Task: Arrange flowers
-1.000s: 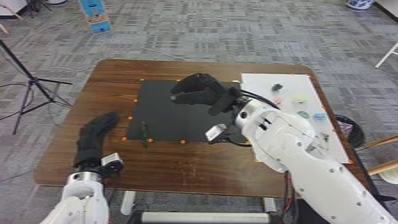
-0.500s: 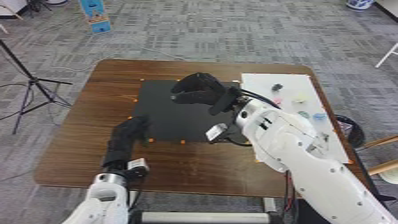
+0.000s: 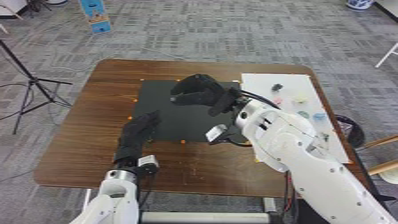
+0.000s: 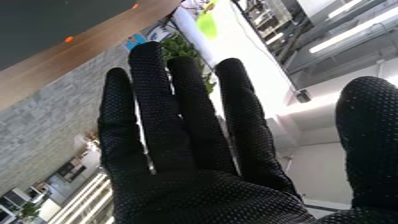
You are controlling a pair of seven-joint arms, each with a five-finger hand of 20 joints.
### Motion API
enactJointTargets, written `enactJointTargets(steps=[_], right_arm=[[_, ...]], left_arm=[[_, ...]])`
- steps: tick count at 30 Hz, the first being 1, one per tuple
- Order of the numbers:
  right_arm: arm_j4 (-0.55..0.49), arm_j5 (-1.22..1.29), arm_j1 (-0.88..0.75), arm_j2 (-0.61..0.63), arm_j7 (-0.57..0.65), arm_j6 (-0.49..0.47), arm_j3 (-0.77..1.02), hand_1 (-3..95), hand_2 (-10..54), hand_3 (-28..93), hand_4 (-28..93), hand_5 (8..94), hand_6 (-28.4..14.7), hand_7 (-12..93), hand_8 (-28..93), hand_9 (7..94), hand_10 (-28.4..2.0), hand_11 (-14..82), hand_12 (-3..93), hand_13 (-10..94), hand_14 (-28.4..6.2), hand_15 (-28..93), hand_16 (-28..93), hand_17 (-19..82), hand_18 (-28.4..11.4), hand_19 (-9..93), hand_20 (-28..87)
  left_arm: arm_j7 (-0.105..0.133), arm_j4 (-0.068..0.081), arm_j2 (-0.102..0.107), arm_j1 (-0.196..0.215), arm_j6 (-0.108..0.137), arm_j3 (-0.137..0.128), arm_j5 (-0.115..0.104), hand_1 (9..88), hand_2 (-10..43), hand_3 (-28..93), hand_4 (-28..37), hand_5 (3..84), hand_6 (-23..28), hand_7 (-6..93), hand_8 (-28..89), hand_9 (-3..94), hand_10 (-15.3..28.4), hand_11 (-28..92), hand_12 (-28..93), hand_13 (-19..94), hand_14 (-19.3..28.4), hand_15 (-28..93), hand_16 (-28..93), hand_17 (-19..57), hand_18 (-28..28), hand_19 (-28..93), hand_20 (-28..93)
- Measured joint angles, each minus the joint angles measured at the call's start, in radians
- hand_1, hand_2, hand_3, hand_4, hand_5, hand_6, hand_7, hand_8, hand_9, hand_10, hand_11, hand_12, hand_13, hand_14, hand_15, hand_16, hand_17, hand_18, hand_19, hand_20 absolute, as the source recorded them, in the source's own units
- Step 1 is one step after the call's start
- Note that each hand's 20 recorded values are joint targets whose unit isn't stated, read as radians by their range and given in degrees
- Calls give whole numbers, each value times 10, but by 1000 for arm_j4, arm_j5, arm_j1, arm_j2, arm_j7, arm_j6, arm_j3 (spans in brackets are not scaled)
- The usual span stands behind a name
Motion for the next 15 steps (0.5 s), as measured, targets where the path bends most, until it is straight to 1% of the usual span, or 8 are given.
enactJointTargets(steps=[2,5,7,9,11,12,13,15], right_arm=[[-1,0,-2,0,0,0,2,183,52,628,-94,493,-63,141,-39,538,-209,98,226,464,-219,305,290,159,-232,491,428],[-6,2,-9,2,0,2,8,184,51,627,-95,498,-62,144,-39,539,-207,99,226,465,-217,305,290,160,-232,489,426],[-11,7,-17,5,-1,2,16,186,53,626,-97,502,-60,147,-40,542,-204,101,226,468,-215,306,291,161,-230,487,425],[-14,23,-32,6,-10,-1,37,187,55,625,-99,503,-60,148,-42,544,-202,103,226,471,-214,306,291,166,-227,485,423],[-16,72,-54,3,-20,-23,76,188,62,624,-102,504,-60,148,-43,545,-201,103,225,473,-213,305,290,170,-225,483,421],[-16,113,-67,0,-21,-45,100,188,65,622,-103,504,-60,147,-44,546,-201,103,224,474,-213,305,290,170,-225,483,421],[-15,161,-78,-3,-21,-68,120,188,68,621,-104,504,-60,147,-44,546,-201,104,224,473,-213,304,290,171,-224,483,420],[-8,273,-91,-8,-12,-112,140,187,70,620,-104,502,-60,146,-45,547,-200,104,223,472,-212,300,288,171,-221,479,418]], left_arm=[[2,-6,0,7,1,-2,-1,241,110,753,-283,502,16,178,-89,501,122,183,117,376,126,116,-24,43,85,38,146],[5,-26,0,32,-1,-7,0,241,110,751,-283,502,17,180,-88,502,122,184,117,376,126,116,-24,43,85,38,146],[7,-43,0,49,-3,-16,6,242,110,750,-283,503,17,179,-88,502,122,183,116,375,125,115,-25,43,84,37,145],[11,-50,2,57,-4,-29,11,243,111,748,-283,504,17,179,-89,503,123,183,116,375,125,115,-26,45,81,36,145],[18,-53,11,64,-2,-48,10,242,114,747,-283,505,16,179,-89,504,124,183,116,375,125,115,-26,48,76,34,144],[22,-54,18,70,0,-62,7,241,115,746,-283,505,16,178,-89,504,124,183,116,375,125,115,-26,50,73,33,144],[25,-55,28,79,4,-78,3,240,116,746,-283,505,16,178,-89,504,124,183,116,375,124,114,-27,52,70,31,144],[34,-59,55,104,15,-122,-8,240,117,745,-283,506,16,177,-89,505,124,182,115,375,125,115,-27,53,69,29,145]])
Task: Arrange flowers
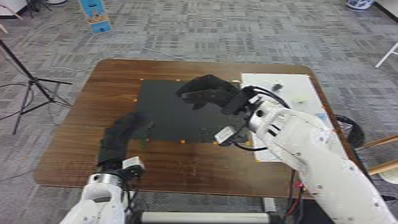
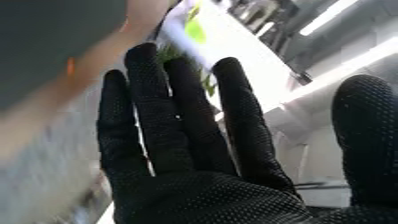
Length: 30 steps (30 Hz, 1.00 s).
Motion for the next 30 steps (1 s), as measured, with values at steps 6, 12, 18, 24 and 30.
enactJointTargets(steps=[6,12,18,24,30], right_arm=[[16,75,-3,-13,23,-5,-47,186,78,617,-109,502,-61,141,-46,563,-191,94,204,474,-209,286,282,175,-218,481,417],[34,188,-11,-65,169,-17,-60,168,139,568,-132,507,-81,82,-53,567,-181,67,144,474,-201,181,260,184,-203,448,390],[116,467,8,-108,258,-111,-122,151,187,505,-145,504,-93,65,-56,534,-175,60,120,446,-194,130,268,169,-198,409,368],[172,450,49,-139,239,-246,-219,128,205,517,-161,432,-87,64,-61,463,-146,47,91,410,-188,117,284,148,-200,395,368],[287,397,87,-232,184,-336,-230,117,204,548,-166,405,-86,67,-64,434,-140,43,81,406,-188,115,297,140,-202,397,372]], left_arm=[[22,4,93,52,49,-141,-36,238,117,748,-283,506,16,176,-89,507,124,182,115,376,123,115,-28,55,68,27,148],[32,35,128,44,63,-236,-49,238,116,748,-283,506,16,172,-89,508,125,179,113,374,122,115,-30,53,70,26,148],[24,77,160,41,59,-288,-67,235,125,739,-283,509,16,166,-89,510,125,174,112,376,122,116,-31,53,71,25,148],[-2,98,172,41,6,-314,-93,232,134,734,-283,511,17,161,-87,512,126,172,111,380,125,118,-31,54,74,29,149],[-39,128,172,19,-94,-277,-41,232,136,732,-283,512,17,159,-84,513,126,169,113,382,125,118,-32,55,76,31,148]])
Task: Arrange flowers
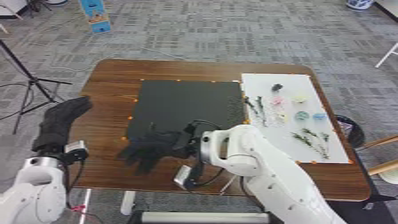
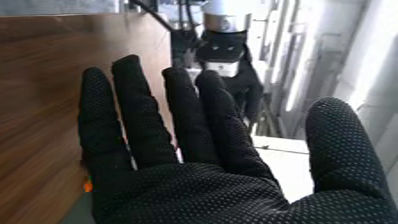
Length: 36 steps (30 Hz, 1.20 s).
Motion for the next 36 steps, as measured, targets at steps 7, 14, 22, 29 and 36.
enactJointTargets(steps=[7,14,22,29,36], right_arm=[[33,-126,3,-65,-25,5,1,103,198,567,-175,386,-84,68,-68,409,-129,38,68,397,-194,115,317,119,-204,408,384],[53,-387,3,-82,-112,-33,-5,87,185,575,-177,376,-86,63,-69,391,-130,35,61,351,-205,129,346,80,-198,418,388],[61,-568,8,-105,-146,-85,-3,88,175,567,-174,368,-90,57,-68,377,-130,31,53,341,-212,151,348,72,-197,422,388],[81,-600,20,-129,-141,-56,-3,90,174,568,-173,370,-95,55,-68,377,-133,31,49,353,-209,180,338,77,-202,440,395],[114,-599,26,-152,-106,44,5,94,170,569,-171,370,-99,56,-70,377,-135,31,47,359,-213,205,317,83,-205,450,398]], left_arm=[[-8,13,-12,-35,-20,55,21,229,136,734,-283,513,15,157,-84,515,126,166,114,369,126,114,-33,48,81,30,146],[-9,12,-23,-39,-29,54,23,225,136,735,-283,508,12,157,-83,514,121,166,117,344,133,106,-21,26,91,25,144],[-14,10,-31,-52,-43,60,33,224,135,733,-283,504,11,157,-83,513,119,164,119,339,139,101,-2,14,98,30,144],[-16,7,-39,-65,-60,74,45,224,134,734,-283,503,11,156,-83,510,118,162,120,338,139,97,5,11,101,32,143],[-15,0,-53,-69,-67,84,50,223,133,735,-283,502,11,156,-82,510,118,163,120,337,139,96,6,9,102,32,142]])
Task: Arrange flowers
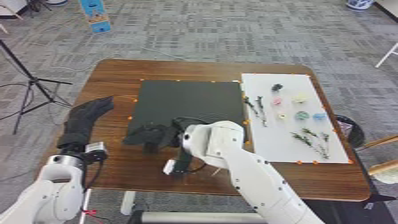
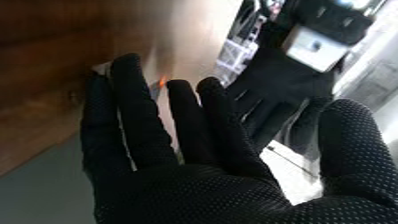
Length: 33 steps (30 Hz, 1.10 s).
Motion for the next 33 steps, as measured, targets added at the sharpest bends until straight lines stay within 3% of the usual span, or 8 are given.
enactJointTargets(steps=[11,28,31,33], right_arm=[[9,4,16,3,21,24,1,98,163,571,-170,363,-102,52,-69,379,-138,31,46,365,-213,214,308,84,-209,454,399],[26,6,29,-2,51,71,9,96,148,579,-166,366,-106,51,-69,386,-138,34,48,379,-211,223,305,92,-215,462,402],[25,11,29,-2,52,70,11,96,144,582,-166,384,-100,57,-68,409,-140,44,53,385,-215,235,307,93,-216,464,402],[19,24,29,3,57,66,12,100,142,581,-163,396,-91,66,-68,426,-145,48,70,389,-221,268,298,98,-219,468,406]], left_arm=[[2,-14,-15,16,1,-8,-1,223,131,735,-283,501,10,156,-82,509,119,162,120,337,139,95,8,10,102,32,142],[7,-15,-33,33,1,-8,-2,220,129,738,-283,503,11,156,-82,511,119,162,120,340,134,97,4,17,96,27,144],[16,-17,-36,38,7,-8,-3,218,120,741,-283,512,9,163,-81,517,121,166,121,352,134,102,5,26,99,36,148],[30,-19,-40,44,24,-9,-9,218,118,742,-283,513,9,168,-84,520,122,168,121,358,134,105,4,28,100,42,150]])
